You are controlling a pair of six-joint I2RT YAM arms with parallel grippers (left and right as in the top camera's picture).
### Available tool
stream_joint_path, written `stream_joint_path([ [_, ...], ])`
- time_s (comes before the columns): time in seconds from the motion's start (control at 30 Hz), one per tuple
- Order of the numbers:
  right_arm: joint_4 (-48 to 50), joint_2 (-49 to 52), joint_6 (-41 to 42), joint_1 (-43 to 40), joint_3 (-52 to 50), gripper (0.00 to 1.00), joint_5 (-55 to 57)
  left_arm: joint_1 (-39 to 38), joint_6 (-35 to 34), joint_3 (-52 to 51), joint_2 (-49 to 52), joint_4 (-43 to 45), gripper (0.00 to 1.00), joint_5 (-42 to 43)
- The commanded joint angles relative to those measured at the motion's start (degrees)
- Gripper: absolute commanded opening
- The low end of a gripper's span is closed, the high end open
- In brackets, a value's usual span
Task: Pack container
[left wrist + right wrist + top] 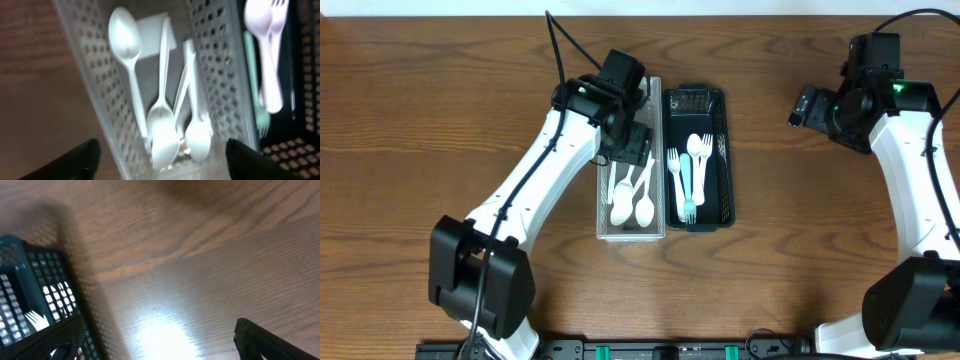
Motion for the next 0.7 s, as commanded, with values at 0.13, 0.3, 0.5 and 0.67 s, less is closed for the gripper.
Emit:
stream_joint_path([
  [0.13,-1.29,-10.29,-3.52,0.59,3.67,0.99,-0.33,4.66,-0.15,6.62,-10.25,-6.97,0.93,-0.07],
  [0.3,-1.38,-22.69,-5.31,0.7,6.38,0.99,-3.26,7.76,-0.15,7.69,-21.99,-11.54,0.96,-2.08],
  [0.5,-1.88,-38.51,-5.27,0.7,6.71,0.99,-5.46,8.22,0.07,7.69,-39.26,-18.51,0.98,-13.92],
  [0.67,-3.8,-48.78,-5.29,0.7,6.71,0.99,-5.42,8.22,0.07,7.67,-51.52,-23.37,0.98,-19.63],
])
